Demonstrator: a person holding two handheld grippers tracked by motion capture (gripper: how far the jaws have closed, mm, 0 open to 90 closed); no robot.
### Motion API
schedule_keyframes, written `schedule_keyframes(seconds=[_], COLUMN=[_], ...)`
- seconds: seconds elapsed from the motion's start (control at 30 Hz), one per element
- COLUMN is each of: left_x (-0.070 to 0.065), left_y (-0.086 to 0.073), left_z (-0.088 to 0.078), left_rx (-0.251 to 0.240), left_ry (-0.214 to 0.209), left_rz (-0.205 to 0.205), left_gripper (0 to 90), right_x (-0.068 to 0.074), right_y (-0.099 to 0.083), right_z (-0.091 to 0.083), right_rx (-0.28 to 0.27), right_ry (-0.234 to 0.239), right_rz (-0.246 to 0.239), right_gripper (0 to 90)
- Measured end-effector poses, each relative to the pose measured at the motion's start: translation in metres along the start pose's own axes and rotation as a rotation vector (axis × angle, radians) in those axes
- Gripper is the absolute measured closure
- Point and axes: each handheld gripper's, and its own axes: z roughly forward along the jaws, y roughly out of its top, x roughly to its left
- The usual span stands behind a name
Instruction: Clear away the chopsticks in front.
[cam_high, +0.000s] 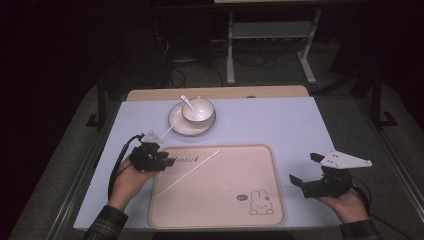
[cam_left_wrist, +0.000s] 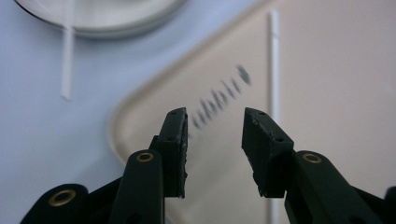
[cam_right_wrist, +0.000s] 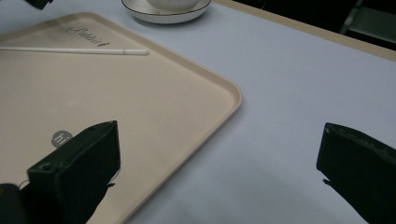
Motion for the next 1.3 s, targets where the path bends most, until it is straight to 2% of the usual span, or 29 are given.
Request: schedule_keyframes(seconds=[0.27,0.43,0.6,0.67,0.77,0.83,0.9,0.93,1.0,1.07,1.3], left_x=[0.042,0.062,0.078,0.082,0.084,0.084,0.085,0.086,0.089,0.090,0.094], left_y=[0.039,0.056,0.067,0.070,0.074,0.080,0.082,0.083,0.082,0.082,0.078], left_z=[0.021,0.041,0.063,0.071,0.076,0.081,0.084,0.086,0.090,0.094,0.103], left_rx=[-0.067,-0.041,-0.014,0.002,-0.013,-0.003,-0.003,0.005,0.015,0.028,0.048], left_ry=[0.086,0.119,0.118,0.123,0.099,0.128,0.129,0.137,0.127,0.142,0.138], left_rz=[-0.015,-0.003,-0.002,-0.003,-0.016,-0.022,-0.030,-0.029,-0.038,-0.039,-0.048], left_gripper=[62.5,64.8,67.2,67.7,68.3,68.2,68.2,68.3,69.0,69.9,75.9], right_x=[-0.001,-0.004,-0.004,-0.004,-0.005,-0.005,-0.006,-0.005,-0.005,-0.005,-0.006], right_y=[-0.001,-0.002,-0.002,-0.003,-0.003,-0.003,-0.003,-0.003,-0.003,-0.003,-0.003], right_z=[0.000,-0.001,-0.001,-0.001,-0.002,-0.002,-0.001,-0.001,-0.001,-0.001,-0.002], right_rx=[-0.001,-0.007,-0.005,-0.005,-0.011,-0.008,-0.009,-0.009,-0.010,-0.008,-0.015], right_ry=[0.001,0.002,0.005,0.005,0.004,0.004,0.006,0.007,0.009,0.008,0.007], right_rz=[0.003,0.010,0.017,0.017,0.019,0.020,0.021,0.020,0.021,0.020,0.026], right_gripper=[0.0,0.0,0.0,0.0,0.0,0.0,0.0,0.0,0.0,0.0,0.0])
